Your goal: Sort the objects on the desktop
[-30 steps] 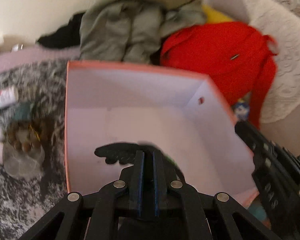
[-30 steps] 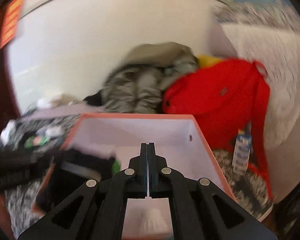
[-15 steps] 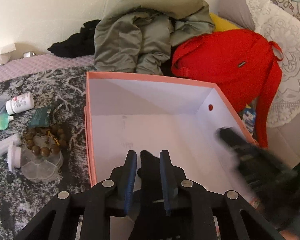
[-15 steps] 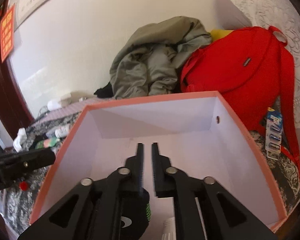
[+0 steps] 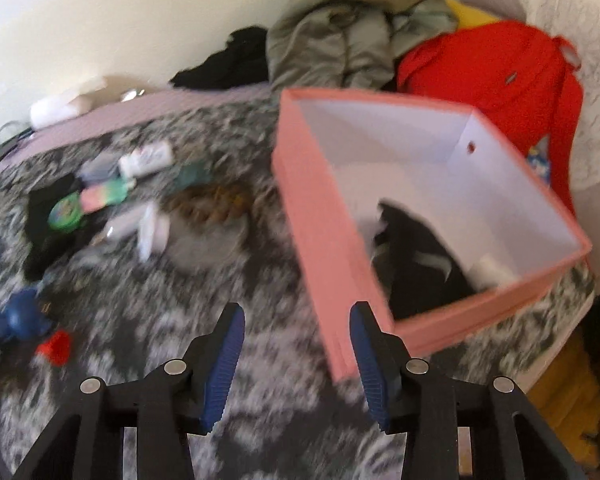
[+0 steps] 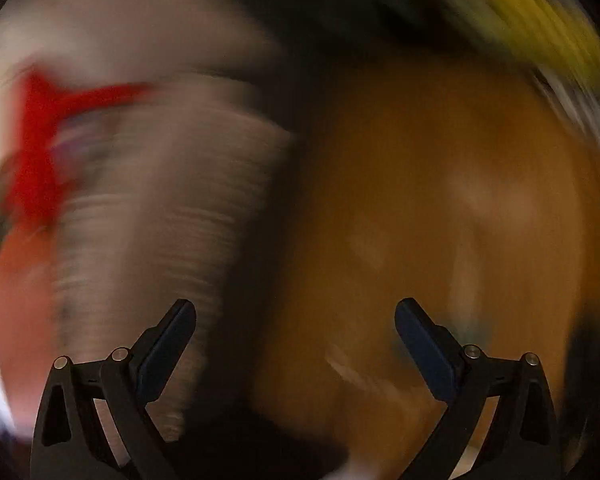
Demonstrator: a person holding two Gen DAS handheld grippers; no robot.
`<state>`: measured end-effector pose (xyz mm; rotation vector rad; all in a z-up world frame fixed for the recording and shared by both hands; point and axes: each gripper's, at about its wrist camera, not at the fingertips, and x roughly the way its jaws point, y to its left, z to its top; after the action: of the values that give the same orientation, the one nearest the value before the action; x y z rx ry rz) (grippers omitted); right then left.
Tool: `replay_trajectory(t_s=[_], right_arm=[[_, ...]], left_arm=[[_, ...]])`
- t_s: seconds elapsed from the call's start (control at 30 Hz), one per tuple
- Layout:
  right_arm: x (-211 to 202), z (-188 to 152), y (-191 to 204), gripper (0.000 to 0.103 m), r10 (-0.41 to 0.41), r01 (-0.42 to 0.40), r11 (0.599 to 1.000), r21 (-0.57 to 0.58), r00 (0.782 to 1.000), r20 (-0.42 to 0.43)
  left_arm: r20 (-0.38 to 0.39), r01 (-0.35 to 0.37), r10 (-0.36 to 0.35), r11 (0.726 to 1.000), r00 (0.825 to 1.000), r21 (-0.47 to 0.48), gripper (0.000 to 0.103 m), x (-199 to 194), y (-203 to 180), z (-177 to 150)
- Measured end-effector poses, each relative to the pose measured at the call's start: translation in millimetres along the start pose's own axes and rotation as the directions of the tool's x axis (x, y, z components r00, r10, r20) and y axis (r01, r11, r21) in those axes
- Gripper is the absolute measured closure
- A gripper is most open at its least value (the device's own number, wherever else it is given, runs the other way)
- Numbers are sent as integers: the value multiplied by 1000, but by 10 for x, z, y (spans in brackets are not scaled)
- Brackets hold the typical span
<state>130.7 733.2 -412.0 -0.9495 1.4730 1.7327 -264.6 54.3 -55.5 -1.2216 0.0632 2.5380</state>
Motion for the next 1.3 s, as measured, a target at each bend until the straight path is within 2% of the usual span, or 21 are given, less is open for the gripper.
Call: replay_trajectory(t_s=[0.03,0.1,0.13,0.2,0.27,0.37,0.4,0.5,0.63,0.77,1.07,1.3], right_arm=[[171,-61,-438,1,-36,41,993,115,998,-48],[440,-189,-1145,1,-81,116,949,293,988,-129],[531,-247,-1441,1,-92,140,923,358,985,-148],[611,-330,-1983,3,-104,151,876,458,987,-126],[627,-383,-2431,2,-43,87,809,582,995,-89],[615,-394,-2728,1,48,-41,722,690,999,9],[623,-366,-2773,0,70,-79,702,707,997,41],[764,-130,-2739,1,119,-143,697,703,989,82],[1068,217,-2586,1,138,-153,691,707,987,78],[1319,504,-2467,1,114,-138,688,713,990,83],[1640,886,-2426,0,49,-101,664,740,995,92],[1781,1317,-2105,0,42,-107,694,712,993,108]], left_arm=[[-13,-6,6,1000,1000,-1,56,-28,-2,-80],[-41,-3,4,1000,999,11,56,-68,-37,-214],[-52,-8,9,1000,999,19,56,-88,-62,-271],[-58,-26,28,999,998,34,56,-156,-103,-364],[-58,-41,44,998,997,44,56,-225,-141,-435],[-58,-56,59,998,997,42,54,-297,-199,-487],[-59,-61,63,997,996,42,53,-318,-231,-507],[-70,-71,74,996,995,51,51,-335,-307,-548],[-97,-108,115,991,989,72,51,-285,-402,-605],[-127,-160,169,984,977,77,50,-209,-423,-631],[-208,-268,287,957,935,116,49,119,-451,-622],[-275,-280,337,933,900,225,45,520,-680,-594]])
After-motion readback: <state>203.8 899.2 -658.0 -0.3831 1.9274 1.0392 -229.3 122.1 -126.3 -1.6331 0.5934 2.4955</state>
